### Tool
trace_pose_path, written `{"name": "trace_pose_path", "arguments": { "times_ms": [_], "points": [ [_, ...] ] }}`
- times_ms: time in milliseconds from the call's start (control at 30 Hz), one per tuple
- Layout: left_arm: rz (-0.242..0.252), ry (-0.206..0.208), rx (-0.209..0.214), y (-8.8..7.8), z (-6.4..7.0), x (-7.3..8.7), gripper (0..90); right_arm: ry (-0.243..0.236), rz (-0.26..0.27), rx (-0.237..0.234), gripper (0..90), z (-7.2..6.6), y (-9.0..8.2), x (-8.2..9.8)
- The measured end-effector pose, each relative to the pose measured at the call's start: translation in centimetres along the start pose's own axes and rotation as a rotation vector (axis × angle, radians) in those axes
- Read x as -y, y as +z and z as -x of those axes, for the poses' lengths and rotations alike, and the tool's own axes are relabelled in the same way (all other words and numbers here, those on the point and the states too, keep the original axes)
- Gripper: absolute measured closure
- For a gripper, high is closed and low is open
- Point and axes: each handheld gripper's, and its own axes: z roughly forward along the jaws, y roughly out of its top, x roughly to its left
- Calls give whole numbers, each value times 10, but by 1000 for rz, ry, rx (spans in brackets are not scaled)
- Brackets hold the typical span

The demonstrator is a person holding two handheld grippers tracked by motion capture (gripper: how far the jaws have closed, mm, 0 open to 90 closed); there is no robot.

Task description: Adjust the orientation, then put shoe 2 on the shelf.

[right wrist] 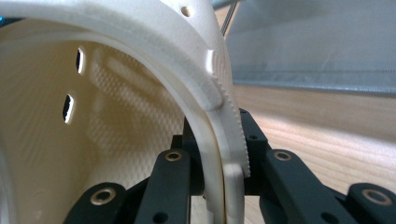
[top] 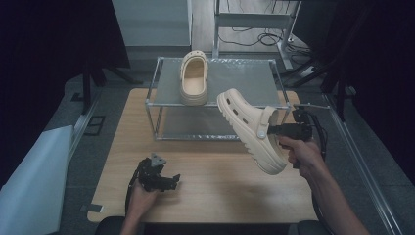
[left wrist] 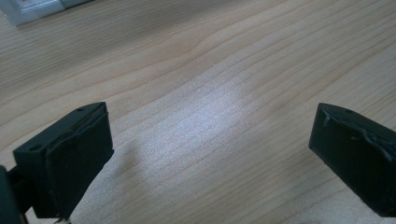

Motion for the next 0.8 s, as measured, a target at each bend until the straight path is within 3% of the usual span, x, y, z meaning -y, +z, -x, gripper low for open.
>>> {"name": "trace_pose_path", "arguments": {
  "times_ms": [433, 800],
  "points": [
    [-5, -2, 0, 0, -1, 0, 0, 60, 51, 24, 777, -3, 7, -32],
    [-7, -5, -1, 0, -2, 0, 0, 141, 100, 32, 778, 1, 27, -52]
  ]
}}
